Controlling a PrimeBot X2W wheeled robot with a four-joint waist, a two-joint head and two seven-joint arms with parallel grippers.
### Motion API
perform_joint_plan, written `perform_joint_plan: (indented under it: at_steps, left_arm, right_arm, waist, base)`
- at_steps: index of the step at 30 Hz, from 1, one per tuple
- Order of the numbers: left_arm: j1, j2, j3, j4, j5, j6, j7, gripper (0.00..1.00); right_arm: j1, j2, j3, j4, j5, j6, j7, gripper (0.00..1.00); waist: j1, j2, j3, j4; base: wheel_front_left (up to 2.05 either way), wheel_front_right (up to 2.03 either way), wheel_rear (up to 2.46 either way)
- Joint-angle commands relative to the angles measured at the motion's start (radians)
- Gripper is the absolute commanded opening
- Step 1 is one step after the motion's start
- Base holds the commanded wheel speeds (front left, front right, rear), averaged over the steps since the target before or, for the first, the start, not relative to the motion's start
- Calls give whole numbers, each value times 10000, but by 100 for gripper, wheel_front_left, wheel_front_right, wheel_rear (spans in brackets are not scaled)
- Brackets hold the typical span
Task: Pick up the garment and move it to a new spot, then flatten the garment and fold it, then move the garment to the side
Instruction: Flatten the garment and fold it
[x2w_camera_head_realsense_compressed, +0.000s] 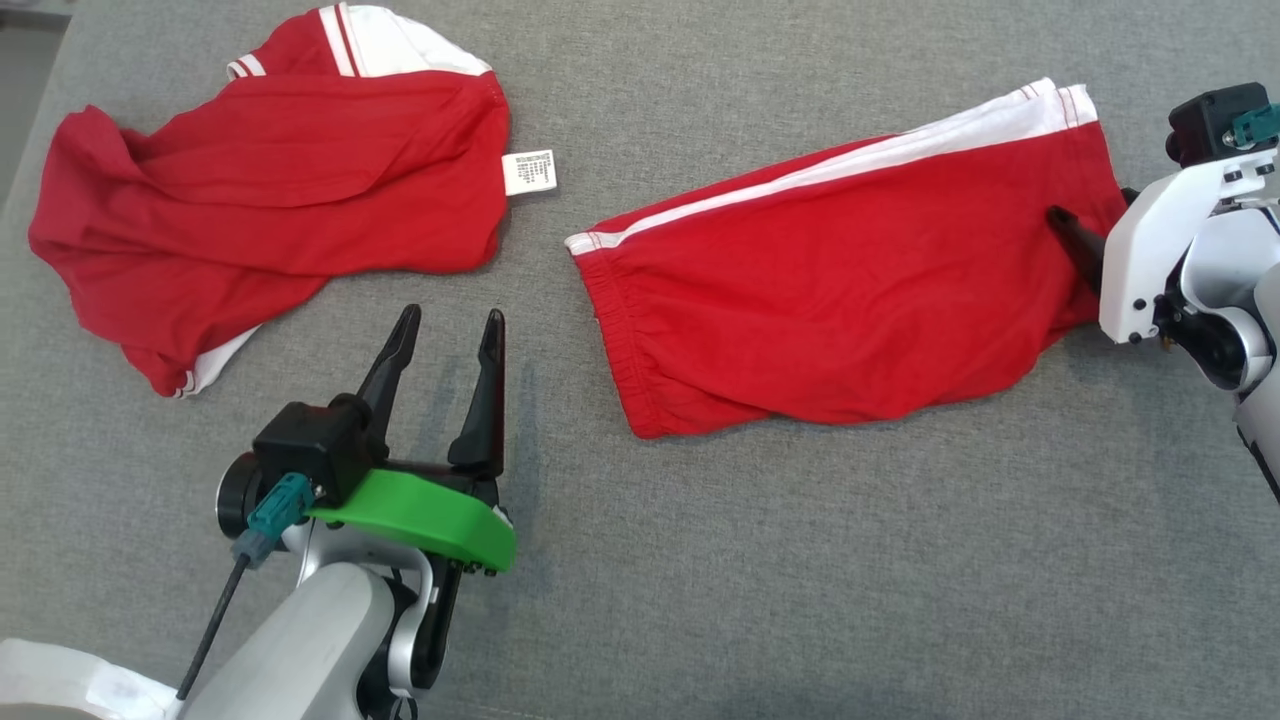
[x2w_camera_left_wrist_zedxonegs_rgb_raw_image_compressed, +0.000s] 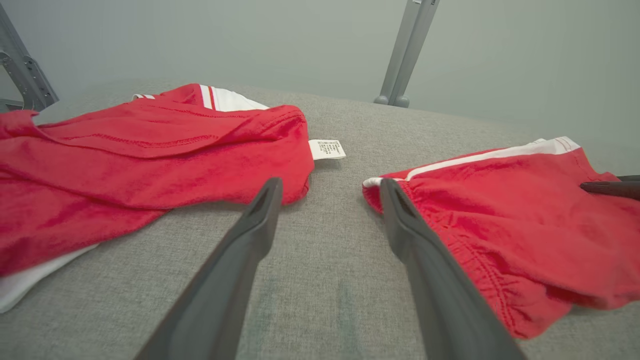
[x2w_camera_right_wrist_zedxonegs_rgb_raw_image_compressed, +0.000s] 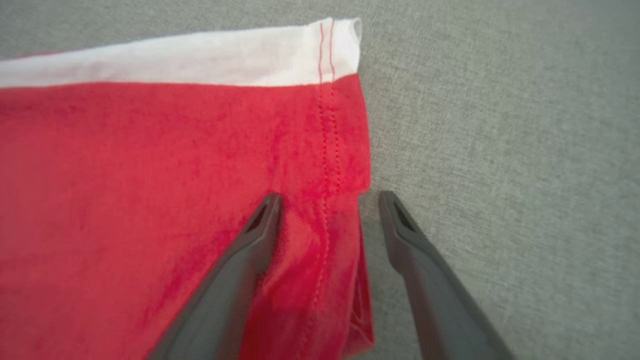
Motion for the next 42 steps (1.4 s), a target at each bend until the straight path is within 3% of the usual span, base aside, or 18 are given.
perform_joint_plan:
  at_steps: [1, 6, 9, 23, 33, 42]
  left_arm:
    - [182, 70, 40, 52, 60, -53, -24, 100]
    - [621, 90, 119, 232, 106, -377, -84, 100]
    - [897, 116, 146, 379, 138, -580, -99, 100]
    - [2172, 41, 1163, 820, 698, -1432, -89, 100]
    - [2677, 178, 1353, 970, 1146, -2089, -90, 100]
    - [3127, -44, 1878, 822, 1462, -2436, -90, 100]
  right_arm:
    - [347, 46, 71, 148, -37, -5, 158, 100]
    - [785, 282, 117, 106, 309, 1, 594, 100]
    - [1018, 348, 53, -25, 599, 1, 706, 0]
    - [2253, 487, -1305, -618, 2488, -7, 1044, 0]
    - [3533, 632, -2612, -714, 3034, -7, 1015, 0]
    - [4720, 1116, -3500, -1013, 3021, -7, 400, 0]
  waist:
    - [0, 0, -55, 83]
    - [0, 0, -235, 175]
    - [0, 0, -398, 168]
    - [0, 0, -1693, -556]
    - [0, 0, -2390, -1310]
    - [0, 0, -2461, -1622]
  base:
    - [0, 0, 0]
    - [0, 0, 0]
    - [0, 0, 0]
    - [0, 0, 0]
    - [0, 0, 0]
    - [0, 0, 0]
